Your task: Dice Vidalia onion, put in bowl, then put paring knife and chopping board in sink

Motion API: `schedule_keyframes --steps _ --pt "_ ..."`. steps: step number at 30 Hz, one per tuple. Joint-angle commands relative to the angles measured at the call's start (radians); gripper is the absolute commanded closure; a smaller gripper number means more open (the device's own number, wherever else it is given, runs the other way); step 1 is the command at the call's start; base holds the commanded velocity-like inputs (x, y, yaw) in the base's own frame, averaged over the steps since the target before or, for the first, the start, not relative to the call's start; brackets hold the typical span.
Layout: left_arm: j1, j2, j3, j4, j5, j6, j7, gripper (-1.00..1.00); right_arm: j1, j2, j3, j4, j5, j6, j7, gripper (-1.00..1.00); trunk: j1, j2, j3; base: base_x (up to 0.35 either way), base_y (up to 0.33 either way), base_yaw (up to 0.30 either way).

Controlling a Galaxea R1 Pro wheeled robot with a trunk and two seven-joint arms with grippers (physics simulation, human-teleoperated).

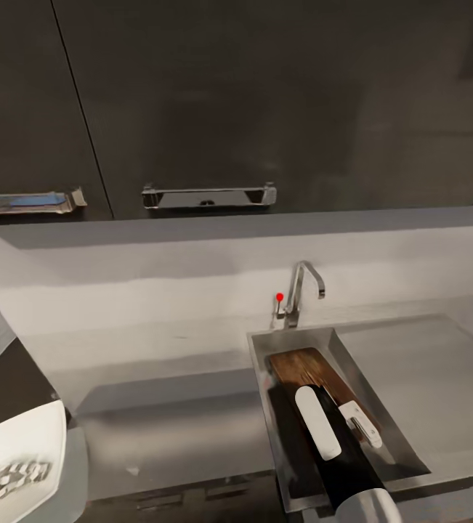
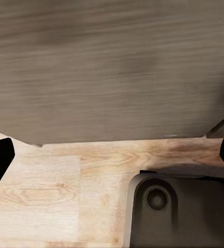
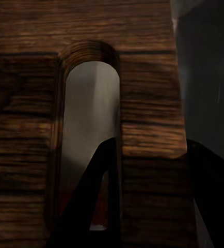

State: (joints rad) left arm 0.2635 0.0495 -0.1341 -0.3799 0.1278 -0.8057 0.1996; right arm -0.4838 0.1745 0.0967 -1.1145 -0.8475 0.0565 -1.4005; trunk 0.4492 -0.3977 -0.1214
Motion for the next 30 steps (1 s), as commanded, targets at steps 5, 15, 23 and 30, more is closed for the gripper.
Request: schedule_keyframes --steps 5,15,23,30 --pt "0.000 0.001 -0.009 -0.002 0.010 -0.001 0.003 -1.00 -0.001 0.000 0.001 -0.001 -0.002 0.005 -0.003 1.00 0.001 -0.002 -0.010 0.041 0.000 0.000" --pt "0.000 0.001 -0.009 -0.002 0.010 -0.001 0.003 -1.00 -0.001 0.000 0.001 -0.001 -0.003 0.005 -0.003 1.00 0.001 -0.002 -0.026 0.001 0.000 0.000" --pt "0.000 0.001 -0.009 -0.002 0.010 -0.001 0.003 -1.00 -0.001 0.000 0.000 -0.002 -0.004 0.005 -0.002 1.00 0.001 -0.002 -0.039 0.000 0.000 0.000" --pt "0.000 0.001 -0.009 0.003 0.010 -0.001 0.003 -1.00 -0.001 0.000 0.001 -0.002 -0.004 0.011 0.000 1.00 0.001 -0.002 -0.042 0.000 0.000 0.000"
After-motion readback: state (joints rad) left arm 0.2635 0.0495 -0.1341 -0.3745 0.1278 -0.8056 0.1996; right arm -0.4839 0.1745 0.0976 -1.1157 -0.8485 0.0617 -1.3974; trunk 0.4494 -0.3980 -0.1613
